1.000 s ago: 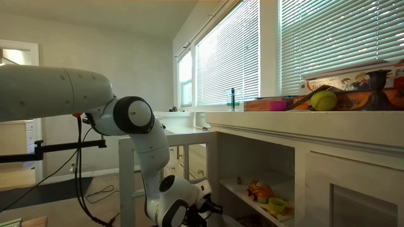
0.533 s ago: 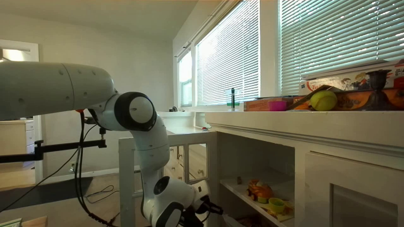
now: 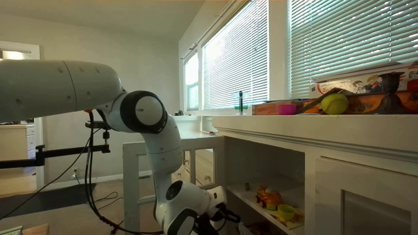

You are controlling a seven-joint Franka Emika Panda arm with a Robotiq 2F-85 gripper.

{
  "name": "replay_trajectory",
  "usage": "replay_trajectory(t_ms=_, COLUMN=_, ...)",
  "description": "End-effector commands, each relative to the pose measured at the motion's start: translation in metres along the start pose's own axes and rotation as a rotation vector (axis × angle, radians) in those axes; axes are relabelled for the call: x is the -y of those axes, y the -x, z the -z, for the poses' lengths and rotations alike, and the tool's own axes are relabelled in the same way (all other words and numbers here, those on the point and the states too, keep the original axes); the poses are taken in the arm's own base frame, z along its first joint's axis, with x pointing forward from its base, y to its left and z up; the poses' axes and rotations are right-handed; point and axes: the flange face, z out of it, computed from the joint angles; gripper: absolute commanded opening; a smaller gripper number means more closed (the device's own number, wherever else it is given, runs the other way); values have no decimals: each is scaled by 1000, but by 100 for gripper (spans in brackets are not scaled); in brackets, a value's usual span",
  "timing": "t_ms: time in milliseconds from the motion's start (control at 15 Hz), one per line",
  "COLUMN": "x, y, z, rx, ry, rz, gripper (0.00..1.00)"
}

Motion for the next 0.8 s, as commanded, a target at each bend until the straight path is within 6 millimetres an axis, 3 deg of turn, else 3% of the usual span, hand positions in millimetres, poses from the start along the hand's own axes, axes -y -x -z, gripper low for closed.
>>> replay_trajectory(t_ms=0, x=-2, y=1, z=-1, rx=0, ry=1, rz=0, gripper=1)
replay_trajectory(t_ms=333, x=0, y=1, z=-1, rx=1, ry=-1, rz=1, gripper=0)
replay_trajectory(t_ms=733, x=18, y=13, z=13, rx=0, ry=8, rz=36, gripper=0)
